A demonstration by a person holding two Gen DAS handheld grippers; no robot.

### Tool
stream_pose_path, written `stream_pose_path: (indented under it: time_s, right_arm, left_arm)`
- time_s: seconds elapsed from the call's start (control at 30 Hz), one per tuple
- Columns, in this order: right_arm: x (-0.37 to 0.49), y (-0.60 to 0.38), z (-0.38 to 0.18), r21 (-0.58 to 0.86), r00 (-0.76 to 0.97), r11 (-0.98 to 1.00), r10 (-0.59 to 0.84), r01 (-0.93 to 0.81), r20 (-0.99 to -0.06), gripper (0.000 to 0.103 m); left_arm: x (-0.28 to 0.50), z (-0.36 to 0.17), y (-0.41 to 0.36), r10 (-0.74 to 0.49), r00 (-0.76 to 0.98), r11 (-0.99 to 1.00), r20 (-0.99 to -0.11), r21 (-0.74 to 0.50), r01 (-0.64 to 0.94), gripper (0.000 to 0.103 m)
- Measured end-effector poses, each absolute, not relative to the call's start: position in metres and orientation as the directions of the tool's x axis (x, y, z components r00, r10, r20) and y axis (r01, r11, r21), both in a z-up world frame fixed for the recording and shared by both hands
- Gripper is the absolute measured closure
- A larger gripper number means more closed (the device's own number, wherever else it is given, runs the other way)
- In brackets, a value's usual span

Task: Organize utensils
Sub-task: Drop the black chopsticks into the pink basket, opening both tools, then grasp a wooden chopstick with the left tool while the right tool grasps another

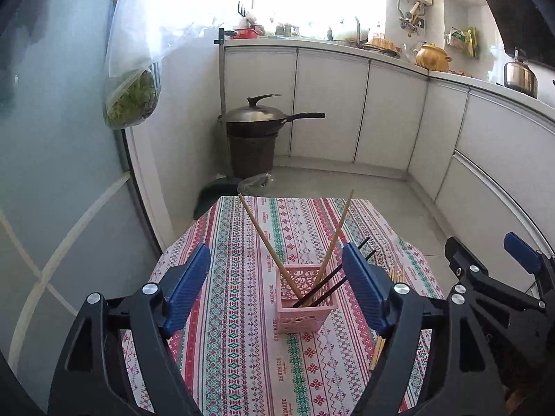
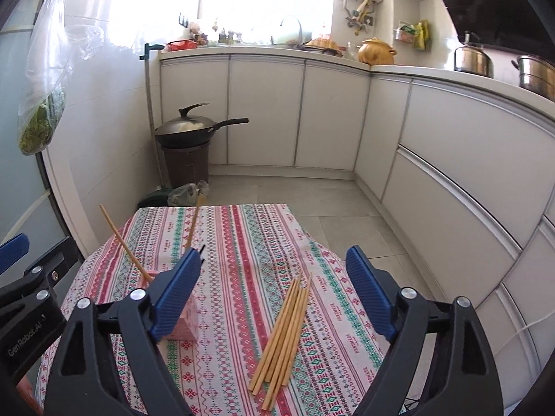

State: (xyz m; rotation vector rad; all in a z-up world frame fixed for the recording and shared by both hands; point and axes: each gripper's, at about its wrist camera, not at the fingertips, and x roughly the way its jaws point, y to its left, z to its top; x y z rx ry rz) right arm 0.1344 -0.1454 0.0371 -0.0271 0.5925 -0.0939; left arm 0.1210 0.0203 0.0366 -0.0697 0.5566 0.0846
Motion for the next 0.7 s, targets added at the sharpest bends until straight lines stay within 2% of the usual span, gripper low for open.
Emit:
stream_pose_path:
  time_s: [0.13,0.47,0.7]
  right_arm:
    - [0.132,-0.156,0.031,-0.046,0.815,0.993,-0.115,0.107,-0.568,0.010]
    - [0.125,-0.181,0.012,-0.057,0.774,0.987,-0.154,0.151,-0.614,0.007]
    - [0.127,-0.219,-0.012,-0.027,0.694,0.976,-0.172,0.215,-0.699,0.007]
  left_arm:
    - [0.117,0.031,0.016,0.058,0.844,0.995,-0.533,-0.041,-0.095,0.021]
    - [0.113,0.010,0.003,0.060,0.824,0.997,-0.564,-0.010,-0.079,0.008]
    - [0.124,-0.022,-0.010,0.020,0.739,0.999,-0.673,-0.019,-0.044,0.007]
